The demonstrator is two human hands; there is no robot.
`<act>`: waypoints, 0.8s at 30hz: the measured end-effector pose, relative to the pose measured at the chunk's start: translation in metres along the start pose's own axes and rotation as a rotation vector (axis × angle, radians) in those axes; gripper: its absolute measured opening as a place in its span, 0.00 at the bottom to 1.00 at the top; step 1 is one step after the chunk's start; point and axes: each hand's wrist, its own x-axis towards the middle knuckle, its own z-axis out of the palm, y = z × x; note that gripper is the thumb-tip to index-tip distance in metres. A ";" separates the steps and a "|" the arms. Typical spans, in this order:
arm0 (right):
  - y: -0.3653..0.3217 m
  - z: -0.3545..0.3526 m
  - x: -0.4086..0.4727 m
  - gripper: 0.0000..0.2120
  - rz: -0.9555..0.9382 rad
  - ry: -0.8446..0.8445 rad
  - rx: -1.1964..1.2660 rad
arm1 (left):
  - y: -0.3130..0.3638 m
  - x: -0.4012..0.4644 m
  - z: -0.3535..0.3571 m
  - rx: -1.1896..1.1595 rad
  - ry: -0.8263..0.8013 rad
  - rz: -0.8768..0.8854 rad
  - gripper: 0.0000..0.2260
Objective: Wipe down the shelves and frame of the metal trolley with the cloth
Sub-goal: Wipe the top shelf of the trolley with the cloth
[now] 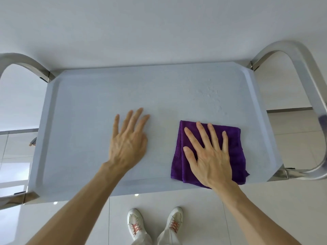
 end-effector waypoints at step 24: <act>-0.044 0.001 0.021 0.35 0.161 0.024 0.110 | 0.022 0.014 0.034 0.077 -0.135 -0.152 0.25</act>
